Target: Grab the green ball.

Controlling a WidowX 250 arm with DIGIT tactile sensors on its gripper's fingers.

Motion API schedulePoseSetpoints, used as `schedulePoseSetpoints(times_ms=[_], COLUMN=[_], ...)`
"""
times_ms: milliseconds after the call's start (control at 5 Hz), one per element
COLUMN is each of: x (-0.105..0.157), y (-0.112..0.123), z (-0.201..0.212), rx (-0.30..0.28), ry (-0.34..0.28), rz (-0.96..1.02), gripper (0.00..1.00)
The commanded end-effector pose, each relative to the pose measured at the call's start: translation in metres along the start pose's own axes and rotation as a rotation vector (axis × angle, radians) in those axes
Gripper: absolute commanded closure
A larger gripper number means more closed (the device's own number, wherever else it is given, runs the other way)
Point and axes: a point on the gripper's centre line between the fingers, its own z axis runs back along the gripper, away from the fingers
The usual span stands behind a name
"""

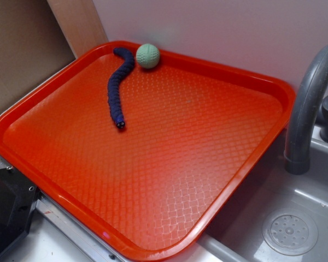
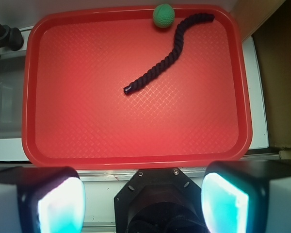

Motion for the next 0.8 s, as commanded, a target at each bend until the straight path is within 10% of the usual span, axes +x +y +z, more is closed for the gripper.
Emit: schedulePoseSetpoints(times_ms=[0, 600], x=[0.0, 0.132], y=[0.0, 0.049], z=[0.0, -0.138], rx=[0.0, 0.065], ry=[0.0, -0.099], rz=[0.0, -0.189], gripper=[0.0, 0.0])
